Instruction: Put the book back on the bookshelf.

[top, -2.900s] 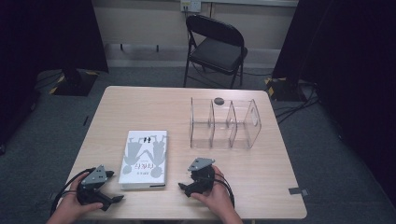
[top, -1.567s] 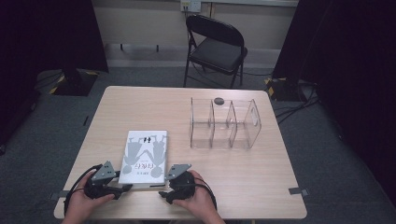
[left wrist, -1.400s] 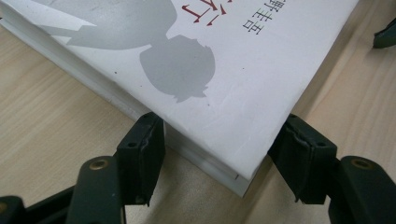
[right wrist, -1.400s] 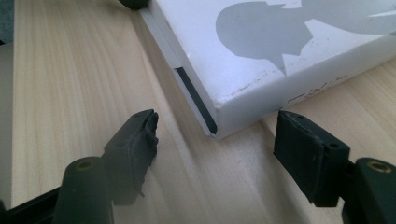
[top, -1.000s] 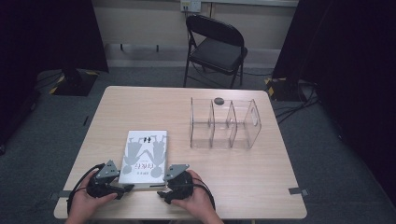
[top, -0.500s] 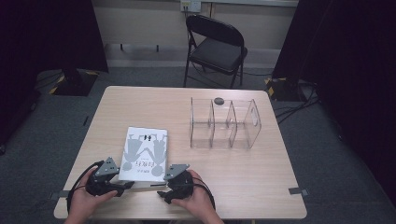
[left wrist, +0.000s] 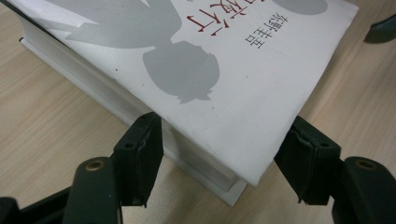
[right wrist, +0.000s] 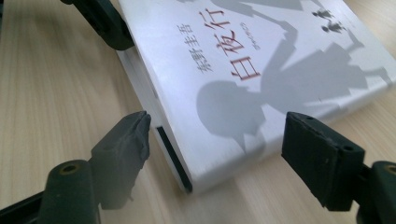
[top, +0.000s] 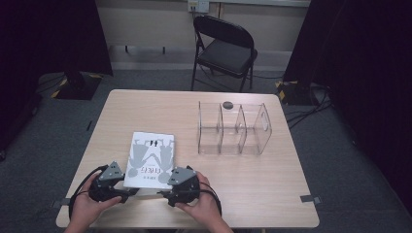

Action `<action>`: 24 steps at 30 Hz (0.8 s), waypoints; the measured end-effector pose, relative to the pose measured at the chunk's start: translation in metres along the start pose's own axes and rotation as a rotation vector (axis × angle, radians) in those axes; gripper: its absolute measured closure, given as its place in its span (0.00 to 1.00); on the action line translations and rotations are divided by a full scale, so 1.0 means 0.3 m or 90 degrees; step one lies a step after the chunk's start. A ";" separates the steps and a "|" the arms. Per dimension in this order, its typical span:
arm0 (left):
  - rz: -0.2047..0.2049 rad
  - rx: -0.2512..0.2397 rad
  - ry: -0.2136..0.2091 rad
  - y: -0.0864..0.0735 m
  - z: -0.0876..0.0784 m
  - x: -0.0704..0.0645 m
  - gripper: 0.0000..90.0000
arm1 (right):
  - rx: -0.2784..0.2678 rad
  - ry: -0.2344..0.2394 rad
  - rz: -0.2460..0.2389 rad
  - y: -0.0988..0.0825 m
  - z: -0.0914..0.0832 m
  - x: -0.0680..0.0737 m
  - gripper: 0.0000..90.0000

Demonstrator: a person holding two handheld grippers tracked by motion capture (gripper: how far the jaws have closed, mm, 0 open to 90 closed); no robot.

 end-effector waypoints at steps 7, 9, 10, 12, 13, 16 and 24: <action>-0.002 0.003 -0.005 0.025 -0.003 -0.001 0.41 | -0.006 -0.010 -0.045 0.042 0.058 0.041 0.21; -0.003 0.002 -0.009 0.030 -0.003 -0.003 0.42 | -0.008 -0.014 -0.043 0.048 0.065 0.043 0.21; 0.000 -0.002 -0.010 0.035 -0.004 -0.002 0.42 | -0.014 -0.018 -0.042 0.062 0.077 0.045 0.21; -0.008 -0.003 -0.015 0.047 -0.005 -0.006 0.42 | -0.011 -0.031 -0.063 0.071 0.093 0.046 0.21; -0.008 -0.003 -0.015 0.047 -0.005 -0.006 0.42 | -0.011 -0.031 -0.063 0.071 0.093 0.046 0.21; -0.004 0.002 -0.010 0.057 -0.005 -0.007 0.42 | -0.008 -0.053 -0.093 0.087 0.113 0.048 0.21; 0.002 0.014 -0.012 0.081 -0.003 -0.010 0.43 | -0.017 -0.094 -0.076 0.100 0.144 0.049 0.18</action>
Point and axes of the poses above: each handheld gripper's, and its own axes: z roughly forward along the jaws, y roughly out of its top, x roughly to its left, the point moved 5 cm from there along z, roughly forward along the jaws, and after that the axes turned 9 degrees about -y, right-handed, at the moved point
